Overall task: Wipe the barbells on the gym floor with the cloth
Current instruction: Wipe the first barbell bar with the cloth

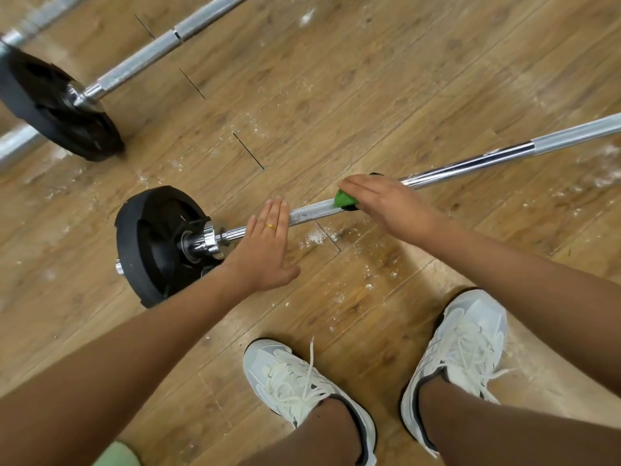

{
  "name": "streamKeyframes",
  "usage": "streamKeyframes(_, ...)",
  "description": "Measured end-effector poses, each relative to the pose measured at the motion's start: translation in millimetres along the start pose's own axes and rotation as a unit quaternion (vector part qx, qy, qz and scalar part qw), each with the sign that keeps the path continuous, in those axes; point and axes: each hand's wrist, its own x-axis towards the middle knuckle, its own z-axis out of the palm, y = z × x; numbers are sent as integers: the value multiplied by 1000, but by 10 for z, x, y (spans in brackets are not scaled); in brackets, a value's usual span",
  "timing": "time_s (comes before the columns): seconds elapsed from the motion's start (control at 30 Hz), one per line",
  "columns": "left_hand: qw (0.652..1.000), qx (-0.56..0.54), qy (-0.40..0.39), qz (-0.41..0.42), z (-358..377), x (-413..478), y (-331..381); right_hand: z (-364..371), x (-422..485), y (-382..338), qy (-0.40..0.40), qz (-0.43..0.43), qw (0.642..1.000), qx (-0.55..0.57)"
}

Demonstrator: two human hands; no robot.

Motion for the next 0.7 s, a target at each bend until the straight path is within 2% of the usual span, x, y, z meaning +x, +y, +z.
streamKeyframes(0.13,1000,-12,-7,-13,-72,86,-17,-93,-36,180,28,60,998,-13)
streamKeyframes(0.23,994,-38,77,-67,93,101,179,49,-13,47,83,85,993,-6)
streamKeyframes(0.37,973,-102,175,-110,339,105,464,320,-5,-212,107,50,993,-20)
streamKeyframes(0.47,978,-70,172,-89,367,75,347,254,-39,-75,88,39,994,-42)
streamKeyframes(0.63,978,-82,171,-84,325,132,339,161,-11,5,128,129,983,-32)
streamKeyframes(0.7,977,-92,166,-93,305,177,345,251,59,-94,132,106,985,-38)
